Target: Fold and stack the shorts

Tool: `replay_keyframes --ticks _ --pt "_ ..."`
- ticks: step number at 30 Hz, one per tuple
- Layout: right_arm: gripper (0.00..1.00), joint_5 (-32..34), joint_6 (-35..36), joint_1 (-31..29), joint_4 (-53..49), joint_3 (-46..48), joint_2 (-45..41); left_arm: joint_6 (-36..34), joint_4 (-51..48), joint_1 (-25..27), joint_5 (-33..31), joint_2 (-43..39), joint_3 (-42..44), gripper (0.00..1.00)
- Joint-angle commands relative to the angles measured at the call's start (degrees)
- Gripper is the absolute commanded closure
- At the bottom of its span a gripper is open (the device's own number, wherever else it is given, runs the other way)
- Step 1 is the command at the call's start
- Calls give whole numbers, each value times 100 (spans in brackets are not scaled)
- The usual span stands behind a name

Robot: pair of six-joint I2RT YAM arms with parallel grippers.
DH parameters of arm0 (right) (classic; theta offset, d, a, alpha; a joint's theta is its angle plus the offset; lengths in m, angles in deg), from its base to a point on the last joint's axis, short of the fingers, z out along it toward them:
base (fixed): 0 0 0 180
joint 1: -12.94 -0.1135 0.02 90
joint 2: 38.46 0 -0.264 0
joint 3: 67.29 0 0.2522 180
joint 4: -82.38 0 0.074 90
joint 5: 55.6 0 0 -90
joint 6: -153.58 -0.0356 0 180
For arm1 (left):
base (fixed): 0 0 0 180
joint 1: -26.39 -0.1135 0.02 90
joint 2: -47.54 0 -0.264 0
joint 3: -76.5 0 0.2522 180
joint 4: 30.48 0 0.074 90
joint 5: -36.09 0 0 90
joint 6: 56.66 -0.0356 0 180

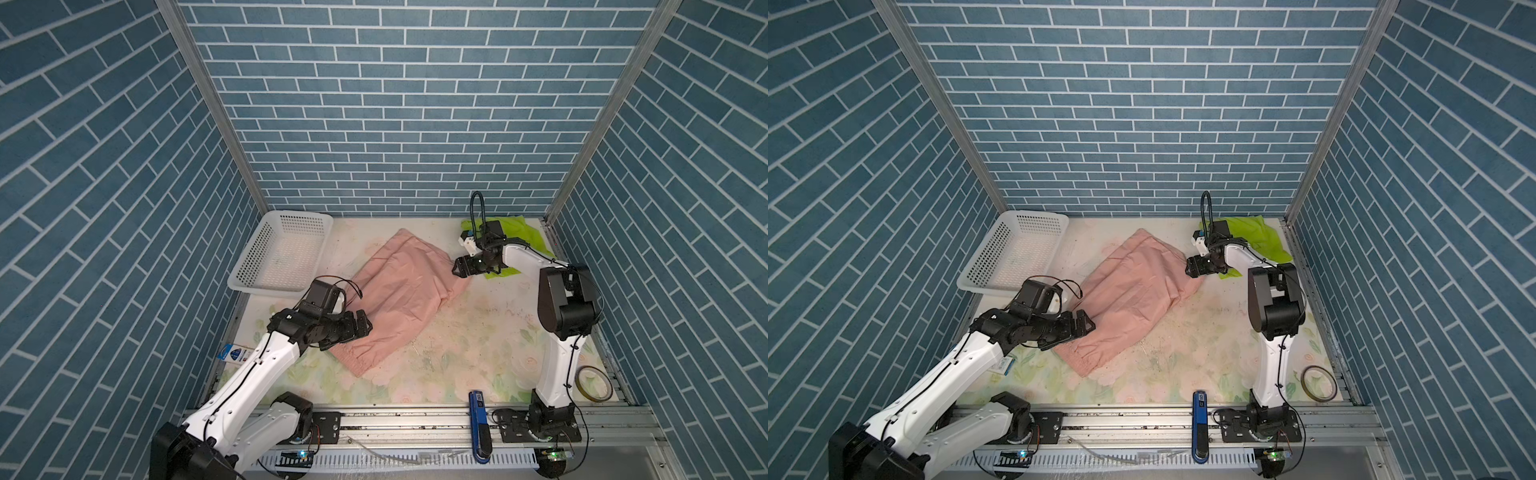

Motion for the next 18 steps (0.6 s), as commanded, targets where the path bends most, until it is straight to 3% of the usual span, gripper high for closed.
replay_keyframes --ticks 1,4,9,12,18 --pt "24 -33 -277 11 -213 -162 127 -15 -13 18 -206 -83 7 0" --pt "38 -114 -400 11 -153 58 54 -74 -51 20 -282 -94 -68 0" --pt "79 -244 -500 15 -126 533 -309 -340 -204 19 -495 139 -295 0" --pt "98 -169 -589 36 -121 961 -692 -635 -513 20 -796 426 -594 0" --pt "100 354 -1297 98 -31 2264 -1904 -1070 -461 18 -828 896 -1107 0"
